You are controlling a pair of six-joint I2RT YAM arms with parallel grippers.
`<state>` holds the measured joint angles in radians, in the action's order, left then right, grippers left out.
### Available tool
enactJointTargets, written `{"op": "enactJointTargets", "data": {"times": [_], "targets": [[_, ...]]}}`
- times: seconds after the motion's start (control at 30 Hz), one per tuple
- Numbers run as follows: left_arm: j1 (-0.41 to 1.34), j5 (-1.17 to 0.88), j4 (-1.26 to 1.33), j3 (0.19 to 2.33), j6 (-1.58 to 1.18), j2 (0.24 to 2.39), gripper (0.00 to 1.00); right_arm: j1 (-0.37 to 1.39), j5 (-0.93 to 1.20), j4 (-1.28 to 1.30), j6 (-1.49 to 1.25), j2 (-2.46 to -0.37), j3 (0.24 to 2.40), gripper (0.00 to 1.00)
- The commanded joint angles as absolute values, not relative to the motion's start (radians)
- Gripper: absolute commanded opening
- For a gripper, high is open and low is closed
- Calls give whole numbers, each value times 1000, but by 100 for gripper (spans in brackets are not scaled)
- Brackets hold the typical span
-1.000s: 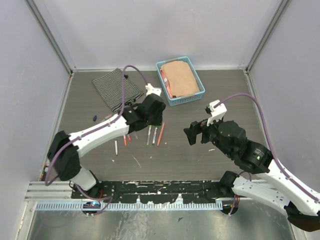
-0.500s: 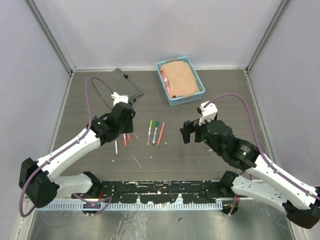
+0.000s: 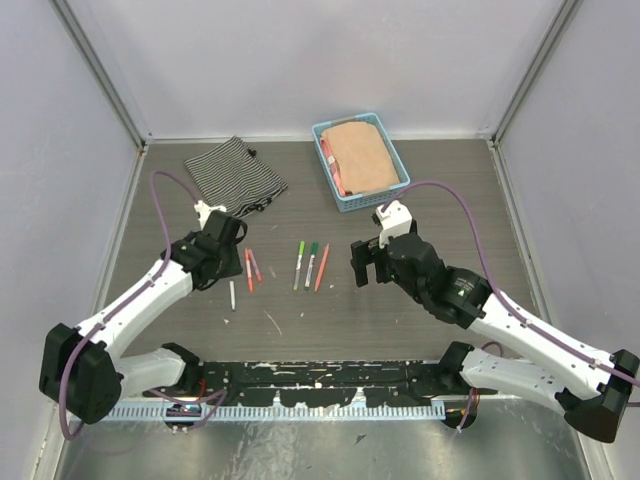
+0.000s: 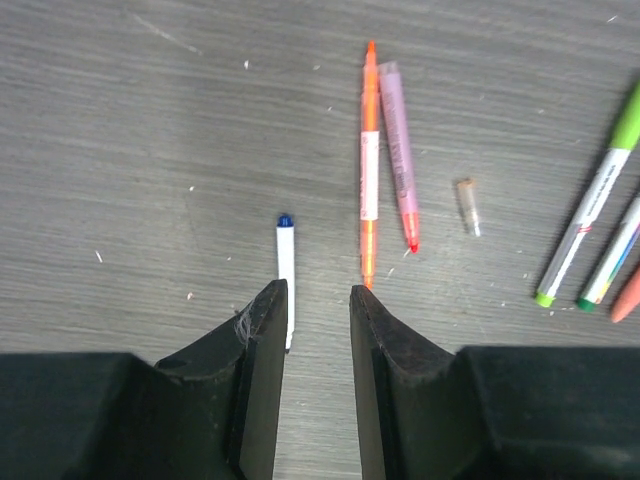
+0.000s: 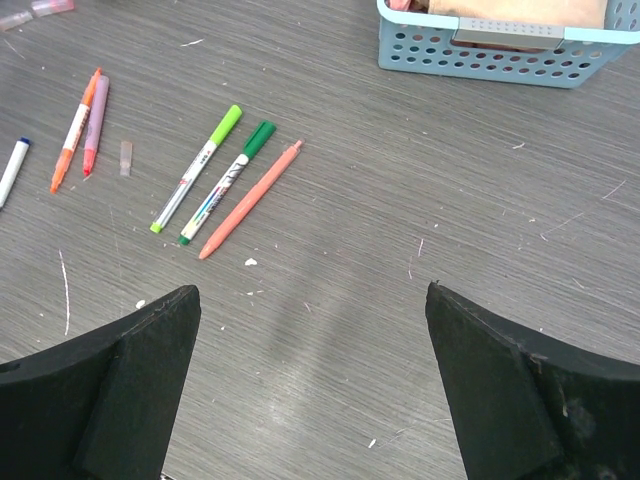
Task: Insert the pens into the pen caps
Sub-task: Pick up the pen from the center of the board.
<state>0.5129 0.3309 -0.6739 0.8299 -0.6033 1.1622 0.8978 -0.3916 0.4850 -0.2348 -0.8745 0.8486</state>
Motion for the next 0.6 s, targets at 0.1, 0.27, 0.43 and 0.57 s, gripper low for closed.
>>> {"op": "enactJointTargets", "data": {"times": [0.1,0.27,0.43,0.57], "targets": [[491,274,-671,781,-612,1203,38,904,-411,442,-251,-844,872,99],[474,266,-689,768,-630,1246,40,904,-415,448,-254,-839,870,99],[445,241,-681,757,-628,1297,41,903,-411,450,-259,-841,865,99],[429,197,-657,750,-617,1331,40,904,-411,453,-259,-844,867,99]]}}
